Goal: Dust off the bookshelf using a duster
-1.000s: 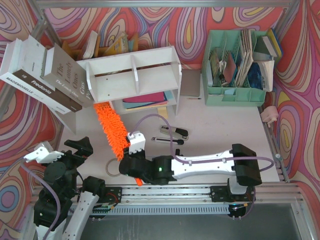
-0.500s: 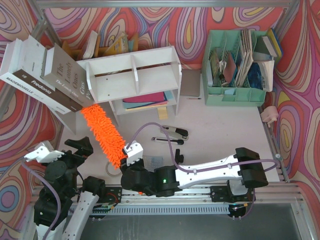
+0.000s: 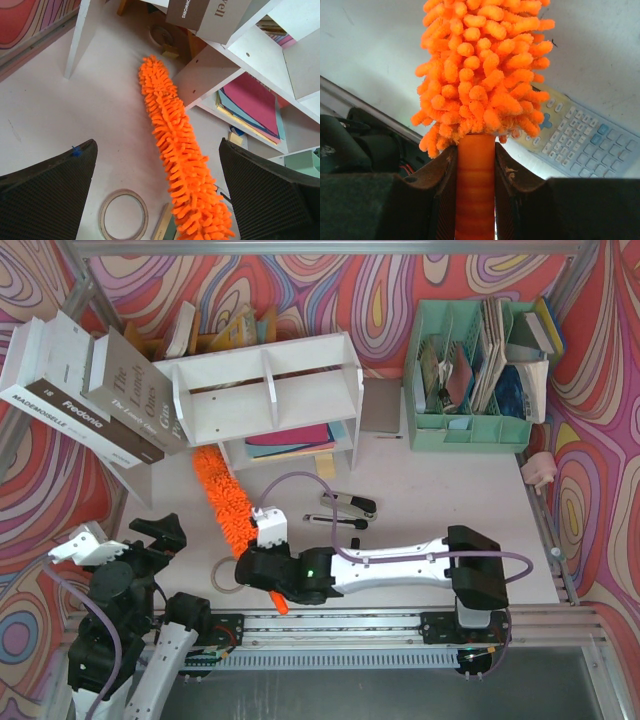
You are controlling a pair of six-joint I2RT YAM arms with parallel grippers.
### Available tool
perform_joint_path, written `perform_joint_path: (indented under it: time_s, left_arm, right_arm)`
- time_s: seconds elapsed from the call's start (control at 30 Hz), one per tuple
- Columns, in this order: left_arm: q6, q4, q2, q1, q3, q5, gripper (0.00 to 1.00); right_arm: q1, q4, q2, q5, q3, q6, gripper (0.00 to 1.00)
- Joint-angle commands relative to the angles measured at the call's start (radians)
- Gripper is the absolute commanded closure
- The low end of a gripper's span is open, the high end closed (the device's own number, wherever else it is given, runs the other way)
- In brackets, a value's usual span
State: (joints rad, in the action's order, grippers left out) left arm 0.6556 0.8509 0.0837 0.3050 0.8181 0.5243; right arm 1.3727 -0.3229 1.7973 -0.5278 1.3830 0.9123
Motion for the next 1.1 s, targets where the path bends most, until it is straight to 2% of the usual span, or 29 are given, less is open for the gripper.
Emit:
perform_joint_path:
  time_s: [0.0,0.13,0.3,0.4,0.5,0.6,0.8,1.07]
  left_arm:
    - [0.007,0.002,-0.002,-0.007,-0.007,0.008,0.01]
    - [0.007,0.003,-0.004,-0.008,-0.007,0.011,0.02]
    - [0.007,0.001,0.0,-0.007,-0.007,0.008,0.01]
    - [0.007,0.002,-0.001,-0.007,-0.007,0.008,0.02]
    - [0.007,0.002,-0.001,-0.007,-0.007,0.008,0.01]
    - [0.008,0.003,-0.005,-0.007,-0.007,0.009,0.02]
    - [0.008,0.003,-0.008,-0.007,-0.007,0.013,0.02]
    - [0.009,0.004,-0.014,-0.007,-0.005,0.018,0.02]
  right_arm:
    - [0.026,0.052,-0.05,-0.089,0.021,-0.039,1.0]
    - [0.125,0.267,-0.137,-0.288,-0.045,-0.223,1.0]
    - [0.133,0.249,-0.127,-0.304,-0.051,-0.197,1.0]
    - [0.1,0.111,-0.09,-0.236,-0.002,-0.08,1.0]
    - [0.038,0.067,-0.064,-0.092,-0.004,-0.016,1.0]
    - [0.011,0.053,-0.049,-0.044,-0.001,0.001,1.0]
    - [0.012,0.15,-0.032,0.02,0.043,-0.141,1.0]
    - [0.068,0.31,-0.034,0.008,0.042,-0.31,1.0]
